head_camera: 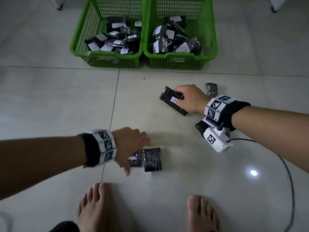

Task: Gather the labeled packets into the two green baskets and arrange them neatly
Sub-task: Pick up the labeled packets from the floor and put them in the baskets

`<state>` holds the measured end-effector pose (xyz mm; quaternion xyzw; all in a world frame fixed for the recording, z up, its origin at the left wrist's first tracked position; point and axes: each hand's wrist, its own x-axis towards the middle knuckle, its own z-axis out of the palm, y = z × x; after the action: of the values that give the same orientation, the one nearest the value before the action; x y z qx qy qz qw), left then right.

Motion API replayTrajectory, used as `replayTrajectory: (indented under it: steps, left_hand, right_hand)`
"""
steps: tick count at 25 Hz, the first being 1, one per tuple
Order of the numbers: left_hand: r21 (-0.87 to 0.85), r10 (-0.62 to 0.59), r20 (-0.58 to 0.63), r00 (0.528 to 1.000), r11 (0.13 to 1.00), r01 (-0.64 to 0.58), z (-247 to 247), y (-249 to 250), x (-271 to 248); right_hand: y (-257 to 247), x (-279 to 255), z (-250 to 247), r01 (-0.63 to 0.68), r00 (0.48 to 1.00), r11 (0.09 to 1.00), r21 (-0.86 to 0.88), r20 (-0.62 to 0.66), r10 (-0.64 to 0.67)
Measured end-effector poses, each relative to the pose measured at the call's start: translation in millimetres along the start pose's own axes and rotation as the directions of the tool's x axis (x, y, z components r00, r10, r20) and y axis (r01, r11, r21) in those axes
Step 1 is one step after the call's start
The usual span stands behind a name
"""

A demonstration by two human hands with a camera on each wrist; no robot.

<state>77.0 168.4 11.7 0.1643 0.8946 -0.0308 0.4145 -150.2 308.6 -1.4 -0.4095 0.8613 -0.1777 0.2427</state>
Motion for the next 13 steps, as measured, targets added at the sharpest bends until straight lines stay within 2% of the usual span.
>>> replayTrajectory:
  steps: [1, 3, 5, 7, 8, 9, 10, 11, 12, 13]
  left_hand:
    - [-0.027, -0.005, 0.014, 1.0, 1.0, 0.005, 10, 4, -3]
    - [-0.056, -0.017, 0.005, 1.0, 0.998, 0.018, 19, 8, -6]
    - [-0.123, -0.046, -0.05, 0.998, 0.992, 0.04, 20, 9, -9]
    - [-0.323, -0.129, -0.139, 0.982, 0.943, 0.078, 13, 2, -11]
    - [-0.521, -0.225, -0.2, 0.953, 0.849, 0.091, 7, -4, -10]
    - [-0.743, -0.345, -0.236, 0.908, 0.666, 0.06, -1, -15, -9]
    - [-0.914, -0.436, -0.219, 0.873, 0.406, -0.026, -11, -26, -6]
    - [-0.984, -0.477, -0.171, 0.862, 0.131, -0.123, -21, -35, -5]
    - [-0.977, -0.492, -0.143, 0.859, -0.07, -0.203, -33, -45, -5]
    - [-0.952, -0.511, -0.143, 0.847, -0.163, -0.259, -43, -56, -5]
  right_hand:
    - [-2, 5, -2, -0.065, 0.998, 0.983, 0.174, 0.019, 0.063]
    - [-3, 14, -9, -0.201, 0.979, 0.863, 0.464, 0.1, 0.175]
    - [2, 21, -14, -0.251, 0.968, 0.773, 0.583, 0.127, 0.218]
    - [3, 24, -20, -0.268, 0.962, 0.685, 0.677, 0.153, 0.225]
    - [3, 24, -23, -0.277, 0.959, 0.638, 0.718, 0.162, 0.233]
    - [1, 24, -29, -0.274, 0.958, 0.605, 0.748, 0.157, 0.24]
    - [0, 24, -34, -0.262, 0.96, 0.582, 0.77, 0.144, 0.242]
    - [-2, 22, -39, -0.246, 0.962, 0.565, 0.787, 0.129, 0.24]
    - [-4, 22, -45, -0.225, 0.965, 0.55, 0.804, 0.106, 0.24]
    - [-6, 21, -49, -0.203, 0.966, 0.537, 0.819, 0.079, 0.245]
